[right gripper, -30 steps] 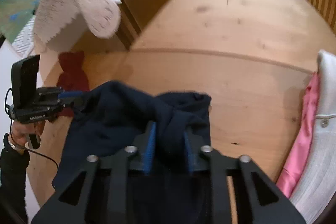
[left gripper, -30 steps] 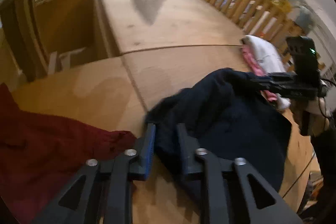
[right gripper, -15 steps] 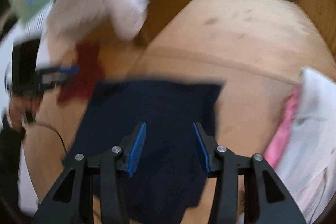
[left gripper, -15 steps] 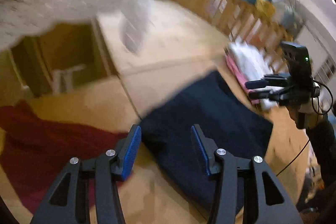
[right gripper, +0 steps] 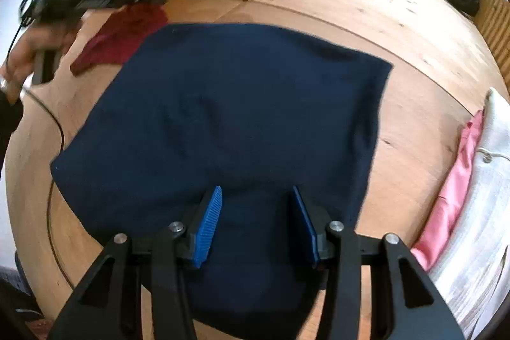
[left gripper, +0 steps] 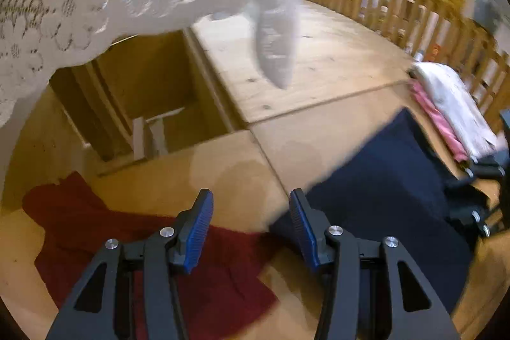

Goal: Fold clothes
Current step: 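Open both tools and withdraw them from the folded shirt, then move both open tools to the folded navy shirt's edges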

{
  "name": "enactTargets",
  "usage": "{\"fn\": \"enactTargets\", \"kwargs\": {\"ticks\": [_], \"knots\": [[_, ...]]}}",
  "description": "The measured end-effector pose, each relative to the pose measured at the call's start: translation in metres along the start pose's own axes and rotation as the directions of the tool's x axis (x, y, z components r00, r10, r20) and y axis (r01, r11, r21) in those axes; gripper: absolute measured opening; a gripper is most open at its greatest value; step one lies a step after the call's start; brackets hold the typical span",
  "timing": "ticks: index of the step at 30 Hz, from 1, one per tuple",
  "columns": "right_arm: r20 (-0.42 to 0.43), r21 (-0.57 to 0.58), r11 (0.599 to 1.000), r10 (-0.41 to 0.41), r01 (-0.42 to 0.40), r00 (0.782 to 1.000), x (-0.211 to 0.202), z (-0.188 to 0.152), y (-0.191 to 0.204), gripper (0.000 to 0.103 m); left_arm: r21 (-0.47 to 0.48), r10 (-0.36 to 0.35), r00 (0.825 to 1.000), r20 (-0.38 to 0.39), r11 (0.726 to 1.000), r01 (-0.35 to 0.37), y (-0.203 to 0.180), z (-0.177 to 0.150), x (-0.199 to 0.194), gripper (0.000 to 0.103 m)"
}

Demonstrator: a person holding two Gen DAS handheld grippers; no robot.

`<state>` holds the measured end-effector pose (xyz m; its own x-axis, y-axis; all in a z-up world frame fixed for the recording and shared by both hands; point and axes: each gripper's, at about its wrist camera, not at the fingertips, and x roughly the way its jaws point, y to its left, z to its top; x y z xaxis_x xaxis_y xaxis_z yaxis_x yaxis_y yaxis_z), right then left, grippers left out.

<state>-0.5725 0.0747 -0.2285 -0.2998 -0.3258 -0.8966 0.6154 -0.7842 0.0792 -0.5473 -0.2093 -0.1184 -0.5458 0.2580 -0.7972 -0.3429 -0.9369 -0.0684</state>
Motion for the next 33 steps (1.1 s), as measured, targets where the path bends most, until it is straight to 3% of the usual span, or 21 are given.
{"fn": "enactTargets", "kwargs": {"ticks": [2, 4, 6, 8, 10, 13, 16, 19, 22, 25, 27, 29, 31, 33], "knots": [[0.017, 0.022, 1.000, -0.007, 0.007, 1.000, -0.006, -0.001, -0.010, 0.045, 0.013, -0.109, 0.994, -0.033, 0.994, 0.109, -0.024, -0.009, 0.000, 0.049], [0.002, 0.021, 1.000, -0.023, 0.023, 1.000, -0.005, -0.005, -0.014, 0.045, 0.051, -0.170, 0.983, -0.074, 0.984, 0.174, -0.054, -0.022, 0.003, 0.049], [-0.030, 0.002, 0.999, -0.045, 0.045, 0.999, -0.001, -0.011, -0.015, 0.045, 0.135, -0.187, 0.974, -0.130, 0.970, 0.204, -0.087, -0.037, 0.009, 0.049], [-0.010, -0.030, 0.998, -0.056, 0.056, 0.998, -0.003, -0.017, -0.012, 0.045, 0.237, -0.180, 0.965, -0.191, 0.945, 0.224, -0.121, -0.053, 0.016, 0.050], [-0.018, -0.014, 0.999, -0.053, 0.053, 0.998, -0.006, -0.020, -0.015, 0.045, 0.297, -0.140, 0.970, -0.200, 0.935, 0.196, -0.137, -0.064, 0.023, 0.050], [-0.050, 0.020, 0.996, -0.090, 0.091, 0.995, -0.025, -0.025, -0.019, 0.045, 0.251, -0.125, 0.970, -0.208, 0.952, 0.177, -0.134, -0.062, 0.014, 0.049], [0.038, 0.032, 0.999, 0.008, -0.009, 0.999, -0.062, -0.037, -0.016, 0.045, 0.252, -0.233, 0.962, -0.144, 0.931, 0.264, -0.143, -0.066, -0.023, 0.050], [0.018, -0.050, 0.998, -0.026, 0.027, 0.999, -0.063, -0.045, 0.002, 0.045, 0.327, -0.214, 0.961, -0.176, 0.908, 0.262, -0.158, -0.084, -0.032, 0.050], [-0.064, -0.092, 0.993, -0.080, 0.074, 0.995, -0.042, -0.058, 0.007, 0.044, 0.325, -0.164, 0.949, -0.269, 0.912, 0.250, -0.157, -0.103, -0.010, 0.052], [-0.074, -0.079, 0.995, -0.070, 0.065, 0.995, -0.040, -0.068, 0.002, 0.043, 0.353, -0.144, 0.953, -0.267, 0.906, 0.236, -0.157, -0.109, -0.011, 0.054], [-0.085, -0.101, 0.991, -0.093, 0.085, 0.992, -0.050, -0.065, 0.005, 0.043, 0.340, -0.140, 0.952, -0.271, 0.912, 0.231, -0.157, -0.104, -0.017, 0.054], [-0.034, -0.106, 0.989, -0.110, 0.105, 0.993, -0.067, -0.055, 0.009, 0.043, 0.334, -0.154, 0.958, -0.242, 0.914, 0.231, -0.161, -0.092, -0.026, 0.053], [0.024, -0.118, 0.992, -0.044, 0.046, 0.999, -0.079, -0.044, 0.017, 0.043, 0.348, -0.165, 0.967, -0.197, 0.910, 0.226, -0.170, -0.078, -0.031, 0.053], [0.022, -0.144, 0.987, -0.070, 0.073, 0.997, -0.071, -0.036, 0.021, 0.043, 0.354, -0.159, 0.968, -0.193, 0.909, 0.220, -0.180, -0.068, -0.023, 0.053]]}}
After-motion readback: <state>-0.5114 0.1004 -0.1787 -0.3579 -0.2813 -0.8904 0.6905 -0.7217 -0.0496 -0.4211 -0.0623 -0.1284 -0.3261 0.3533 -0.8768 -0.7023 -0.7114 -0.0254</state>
